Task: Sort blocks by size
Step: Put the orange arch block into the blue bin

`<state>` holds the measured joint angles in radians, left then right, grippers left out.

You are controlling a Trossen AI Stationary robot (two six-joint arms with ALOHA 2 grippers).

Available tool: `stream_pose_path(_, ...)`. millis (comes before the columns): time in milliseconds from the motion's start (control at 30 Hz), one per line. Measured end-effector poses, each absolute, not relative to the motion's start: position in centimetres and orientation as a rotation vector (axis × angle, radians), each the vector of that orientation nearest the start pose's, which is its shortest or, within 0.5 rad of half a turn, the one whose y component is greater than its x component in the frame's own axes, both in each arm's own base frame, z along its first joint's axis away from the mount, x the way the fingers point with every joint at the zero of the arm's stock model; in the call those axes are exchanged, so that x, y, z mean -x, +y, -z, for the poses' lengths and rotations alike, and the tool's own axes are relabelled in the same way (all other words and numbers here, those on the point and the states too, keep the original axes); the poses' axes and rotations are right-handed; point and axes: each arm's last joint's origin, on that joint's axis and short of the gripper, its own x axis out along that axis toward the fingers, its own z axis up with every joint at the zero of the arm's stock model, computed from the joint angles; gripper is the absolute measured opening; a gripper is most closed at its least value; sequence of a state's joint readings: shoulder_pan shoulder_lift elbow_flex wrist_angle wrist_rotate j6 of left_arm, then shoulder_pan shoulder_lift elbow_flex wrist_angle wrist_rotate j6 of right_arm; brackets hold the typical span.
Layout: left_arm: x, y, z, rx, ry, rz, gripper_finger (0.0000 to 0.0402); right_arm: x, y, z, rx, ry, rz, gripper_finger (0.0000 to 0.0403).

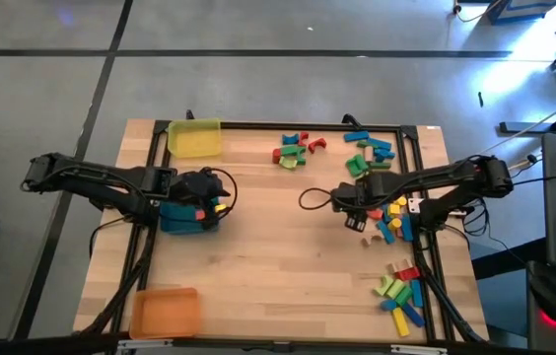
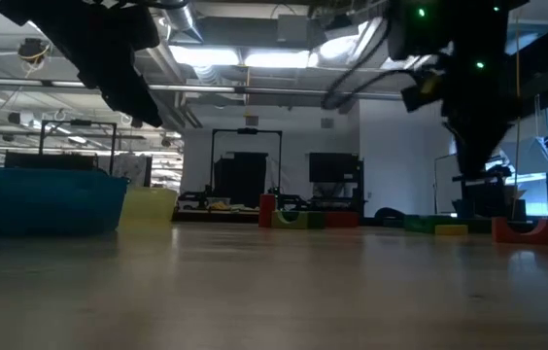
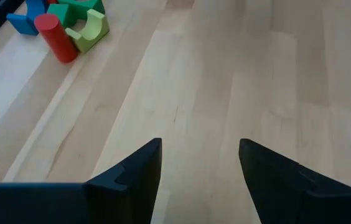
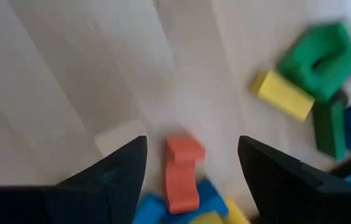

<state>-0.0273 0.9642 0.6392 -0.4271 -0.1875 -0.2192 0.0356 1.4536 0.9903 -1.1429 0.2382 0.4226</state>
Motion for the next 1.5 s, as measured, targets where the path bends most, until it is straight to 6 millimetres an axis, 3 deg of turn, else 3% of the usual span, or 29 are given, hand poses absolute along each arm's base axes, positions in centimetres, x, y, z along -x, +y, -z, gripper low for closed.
stream_pose_path(467, -19.1, 0.0, -23.3, 0.128, 0.730, -0.234, 0.0198, -21.1, -3.2, -18.1, -0.290, 1.641, 0.490, 0.0254)
stream_pose_path(867, -19.1, 0.0, -23.3, 0.115, 0.731, -0.229, 0.0198, -20.4, -3.6, -15.4, -0.327, 1.602, 0.422, 0.0252)
stream_pose_path(1367, -19.1, 0.0, -23.3, 0.117, 0.731, -0.229, 0.0198, -19.8, -3.4, -13.8, -0.335, 1.577, 0.408, 0.0145)
stream_pose_path(1500, -19.1, 0.0, -23.3, 0.117, 0.730, -0.229, 0.0198, -19.8, -3.4, -13.8, -0.330, 1.576, 0.403, 0.0138)
